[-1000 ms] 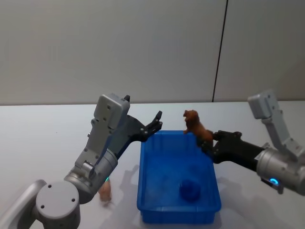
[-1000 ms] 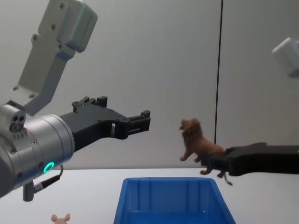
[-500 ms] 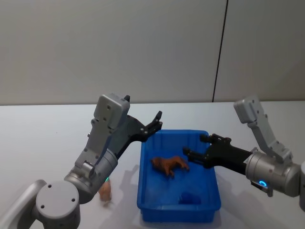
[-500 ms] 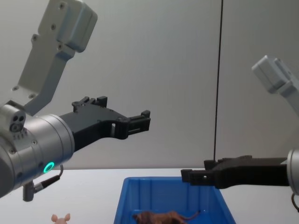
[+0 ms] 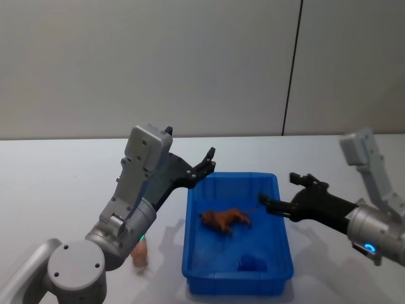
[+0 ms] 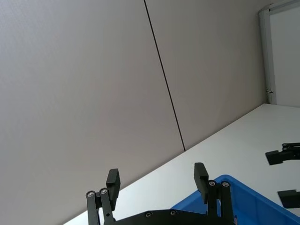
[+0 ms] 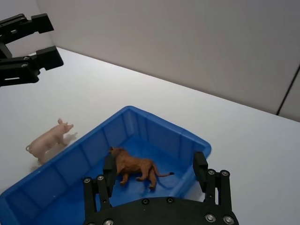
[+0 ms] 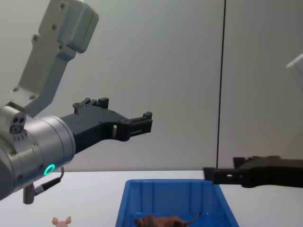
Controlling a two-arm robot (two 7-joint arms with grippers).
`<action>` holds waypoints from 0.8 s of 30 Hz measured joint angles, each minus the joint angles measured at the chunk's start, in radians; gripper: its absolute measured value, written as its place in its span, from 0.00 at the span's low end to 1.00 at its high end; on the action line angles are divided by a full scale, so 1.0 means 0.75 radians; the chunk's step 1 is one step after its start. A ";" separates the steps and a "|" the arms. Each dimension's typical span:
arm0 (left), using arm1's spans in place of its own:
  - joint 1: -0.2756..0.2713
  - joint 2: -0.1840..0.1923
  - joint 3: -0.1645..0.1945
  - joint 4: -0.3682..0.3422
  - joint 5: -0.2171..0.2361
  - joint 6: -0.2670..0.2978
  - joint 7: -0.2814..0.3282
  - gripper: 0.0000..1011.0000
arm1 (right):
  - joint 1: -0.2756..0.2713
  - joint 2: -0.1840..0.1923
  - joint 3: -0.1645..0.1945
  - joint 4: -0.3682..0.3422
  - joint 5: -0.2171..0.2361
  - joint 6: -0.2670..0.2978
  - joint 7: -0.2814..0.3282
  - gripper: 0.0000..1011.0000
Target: Pick up the two dolls from the table and place them into the box.
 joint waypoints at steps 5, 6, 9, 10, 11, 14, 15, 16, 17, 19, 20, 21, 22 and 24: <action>0.000 0.000 0.000 0.000 0.000 0.000 0.000 0.99 | -0.035 0.044 0.028 -0.021 0.031 -0.023 -0.008 0.99; 0.000 0.000 0.000 0.000 0.000 0.000 0.000 0.99 | -0.040 0.051 0.033 -0.024 0.036 -0.028 -0.009 0.99; 0.000 0.000 0.000 0.000 0.000 0.000 0.000 0.99 | -0.057 0.075 0.047 -0.033 0.048 -0.040 -0.011 0.99; 0.000 0.000 0.000 0.000 0.000 0.000 0.000 0.99 | -0.060 0.078 0.049 -0.034 0.050 -0.042 -0.011 0.99; 0.000 0.000 0.000 0.000 0.000 0.000 0.000 0.99 | -0.064 0.083 0.052 -0.036 0.052 -0.045 -0.011 0.99; 0.001 0.000 -0.001 -0.001 0.001 0.000 0.000 0.99 | -0.075 0.098 0.060 -0.043 0.060 -0.053 -0.012 0.99; 0.002 0.001 -0.001 -0.001 0.002 0.001 0.000 0.99 | -0.080 0.104 0.064 -0.045 0.064 -0.057 -0.012 0.99; 0.003 0.002 -0.001 -0.003 0.004 0.002 0.000 0.99 | -0.082 0.107 0.066 -0.046 0.065 -0.058 -0.012 0.99; 0.004 0.003 -0.001 -0.005 0.005 0.003 0.001 0.99 | -0.084 0.110 0.068 -0.047 0.066 -0.060 -0.013 0.99; 0.010 0.009 -0.003 -0.014 0.011 0.011 0.008 0.99 | -0.088 0.116 0.071 -0.050 0.069 -0.062 -0.013 0.99; 0.013 0.011 -0.004 -0.018 0.012 0.014 0.011 0.99 | -0.091 0.120 0.073 -0.051 0.071 -0.065 -0.013 0.99; 0.019 0.017 -0.005 -0.028 0.016 0.022 0.019 0.99 | -0.092 0.122 0.075 -0.052 0.072 -0.066 -0.013 0.99; 0.022 0.021 -0.006 -0.033 0.018 0.027 0.026 0.99 | -0.095 0.125 0.076 -0.053 0.074 -0.068 -0.013 0.99; 0.037 0.032 -0.009 -0.053 0.022 0.041 0.044 0.99 | -0.097 0.129 0.079 -0.055 0.075 -0.070 -0.014 0.99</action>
